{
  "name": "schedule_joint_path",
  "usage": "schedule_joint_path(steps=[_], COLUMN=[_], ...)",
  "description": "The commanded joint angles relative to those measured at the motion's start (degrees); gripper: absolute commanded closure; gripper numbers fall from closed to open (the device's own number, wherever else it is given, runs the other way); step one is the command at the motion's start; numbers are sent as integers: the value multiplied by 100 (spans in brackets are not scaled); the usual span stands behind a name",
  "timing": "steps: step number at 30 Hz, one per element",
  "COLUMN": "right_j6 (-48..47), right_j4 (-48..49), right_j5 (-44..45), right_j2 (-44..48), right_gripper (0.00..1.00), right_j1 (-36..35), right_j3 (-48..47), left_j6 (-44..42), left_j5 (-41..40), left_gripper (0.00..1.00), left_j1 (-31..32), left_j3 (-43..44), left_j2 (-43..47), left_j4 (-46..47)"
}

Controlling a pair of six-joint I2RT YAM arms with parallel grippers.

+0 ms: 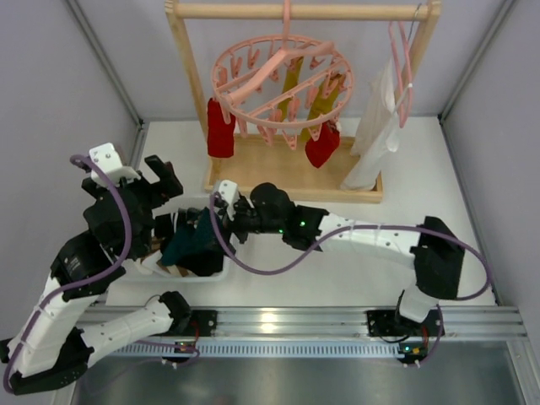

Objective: Remove the socks clipped to the hanger

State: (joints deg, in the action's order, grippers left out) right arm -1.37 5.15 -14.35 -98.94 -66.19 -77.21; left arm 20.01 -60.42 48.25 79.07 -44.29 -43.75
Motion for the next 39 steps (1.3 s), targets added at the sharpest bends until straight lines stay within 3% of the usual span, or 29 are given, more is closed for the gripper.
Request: schedule_joint_path(steps=[1,7,11,17,21,26,34,39], right_j6=[-31,310,839,813,761,717,664,629], right_j4=[276,-467,-928,-1165,-1060,-797,-121,320], right_j5=[492,2049,2085,2130,1700,1461,952,1398], right_j2=[1276,2973,3783,4417,4313,3944,3408,3232], right_gripper=[1,1,1,1,4,7,16,15], right_j1=[107,378,1326,2716,3514,4017,4114,4123], right_j3=[740,1998,2691,3063,3028,2887,2623,2641], left_j6=[-181,-199,-164,38,91,117,126,126], left_j5=[214,892,936,1059,1085,1112,1120,1138], left_gripper=[2,1,2,2,1,2,2,2], left_j1=[-9,-9,-9,-9,-9,-9,-9,-9], left_j3=[-5,-356,-734,-1183,-1323,-1447,-1526,-1526], left_j2=[219,579,676,650,633,580,474,466], left_j4=[138,165,165,173,173,165,165,173])
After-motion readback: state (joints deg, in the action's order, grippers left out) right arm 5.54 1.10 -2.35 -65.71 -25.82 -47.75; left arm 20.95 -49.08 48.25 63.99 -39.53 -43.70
